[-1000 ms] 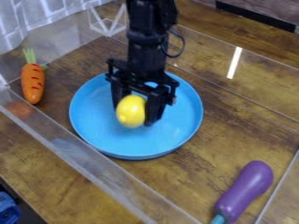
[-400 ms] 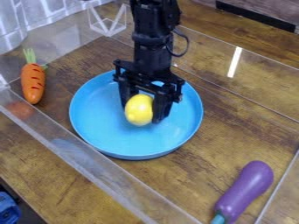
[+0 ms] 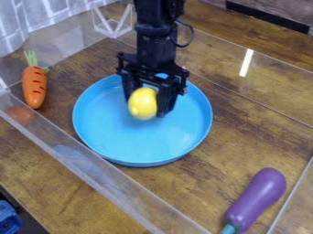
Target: Put the lemon on the blue tray
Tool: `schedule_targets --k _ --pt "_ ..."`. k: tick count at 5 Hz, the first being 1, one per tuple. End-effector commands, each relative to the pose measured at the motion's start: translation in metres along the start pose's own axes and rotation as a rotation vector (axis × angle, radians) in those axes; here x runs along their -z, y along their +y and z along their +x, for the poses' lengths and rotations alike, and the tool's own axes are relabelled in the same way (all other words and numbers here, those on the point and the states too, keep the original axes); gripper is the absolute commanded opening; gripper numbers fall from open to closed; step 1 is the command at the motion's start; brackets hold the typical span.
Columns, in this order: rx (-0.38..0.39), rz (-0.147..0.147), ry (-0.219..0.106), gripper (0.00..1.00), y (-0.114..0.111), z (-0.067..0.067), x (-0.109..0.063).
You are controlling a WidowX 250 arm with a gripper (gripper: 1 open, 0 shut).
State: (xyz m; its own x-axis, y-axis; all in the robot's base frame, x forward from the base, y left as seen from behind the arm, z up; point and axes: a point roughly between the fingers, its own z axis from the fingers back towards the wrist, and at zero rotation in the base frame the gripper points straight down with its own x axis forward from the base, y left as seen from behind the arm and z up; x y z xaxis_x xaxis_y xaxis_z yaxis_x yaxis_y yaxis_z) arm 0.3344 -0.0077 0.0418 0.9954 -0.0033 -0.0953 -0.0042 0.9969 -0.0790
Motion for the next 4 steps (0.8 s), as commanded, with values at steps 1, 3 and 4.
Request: schedule_targets --k 1,3,4 --pt "-0.008 -0.006 -0.059 1.00 0.006 0.013 -0.012" --pt "-0.006 -0.023 -0.046 1.00 0.009 0.017 -0.002" --pt "-0.008 -0.031 -0.043 1.00 0.011 0.022 0.001"
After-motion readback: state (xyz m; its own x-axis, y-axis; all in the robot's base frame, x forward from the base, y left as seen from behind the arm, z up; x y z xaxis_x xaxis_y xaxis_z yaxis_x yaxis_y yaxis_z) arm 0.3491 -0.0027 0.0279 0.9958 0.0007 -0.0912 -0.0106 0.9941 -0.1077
